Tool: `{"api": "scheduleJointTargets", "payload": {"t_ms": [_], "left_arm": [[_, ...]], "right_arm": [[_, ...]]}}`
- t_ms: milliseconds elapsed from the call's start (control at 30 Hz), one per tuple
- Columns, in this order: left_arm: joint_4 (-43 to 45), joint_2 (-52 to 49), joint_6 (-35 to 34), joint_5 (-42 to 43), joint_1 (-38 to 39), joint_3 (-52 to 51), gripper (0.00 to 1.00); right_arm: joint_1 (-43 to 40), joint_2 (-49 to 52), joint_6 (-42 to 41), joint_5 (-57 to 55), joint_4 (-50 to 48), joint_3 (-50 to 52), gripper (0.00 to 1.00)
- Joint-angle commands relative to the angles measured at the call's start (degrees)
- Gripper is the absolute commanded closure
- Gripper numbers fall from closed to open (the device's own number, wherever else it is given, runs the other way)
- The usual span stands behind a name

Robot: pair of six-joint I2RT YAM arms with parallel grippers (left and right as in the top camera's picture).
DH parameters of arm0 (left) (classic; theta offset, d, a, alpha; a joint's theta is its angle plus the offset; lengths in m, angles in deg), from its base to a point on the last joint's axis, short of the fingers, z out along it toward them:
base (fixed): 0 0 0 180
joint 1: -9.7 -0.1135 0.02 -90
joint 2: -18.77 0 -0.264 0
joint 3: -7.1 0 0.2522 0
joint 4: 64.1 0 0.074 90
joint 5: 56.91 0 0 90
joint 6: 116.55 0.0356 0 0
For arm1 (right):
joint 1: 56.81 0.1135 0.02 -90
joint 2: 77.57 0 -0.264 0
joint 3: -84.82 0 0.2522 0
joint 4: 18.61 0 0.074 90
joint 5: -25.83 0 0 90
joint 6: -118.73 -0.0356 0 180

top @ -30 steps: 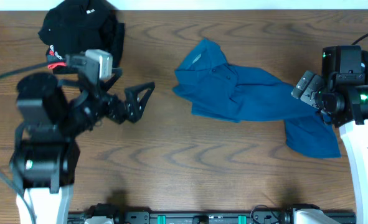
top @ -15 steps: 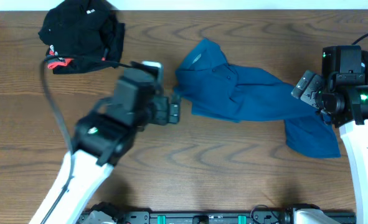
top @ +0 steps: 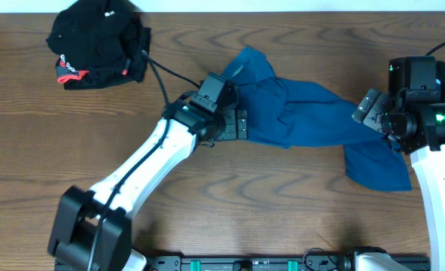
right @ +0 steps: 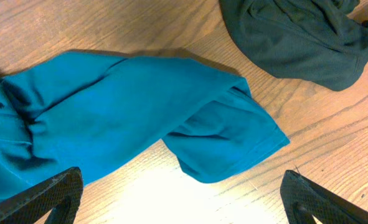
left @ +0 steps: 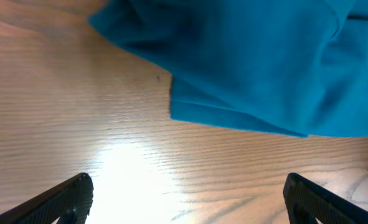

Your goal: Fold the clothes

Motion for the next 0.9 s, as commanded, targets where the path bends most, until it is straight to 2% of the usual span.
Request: {"api": "scheduleJointTargets", "payload": {"t_ms": [0,533,867], "left_arm": [[1.6,-2.6,-0.9,2.2,0.1,0.7,0.02],[10.5,-12.2,-2.8,2.2,0.3,0.7,0.02],[13.0,-16.4,-4.5,2.2,0.8,0.7,0.02]], "right_arm": [[-0.3,-0.5,0.0,-0.9,0.2,-0.4,0.01],[-0.3,-0.5,0.0,-0.9,0.4,-0.4,0.01],[-0.3,-0.5,0.0,-3.8,2.4,-0.4,0.01]]}}
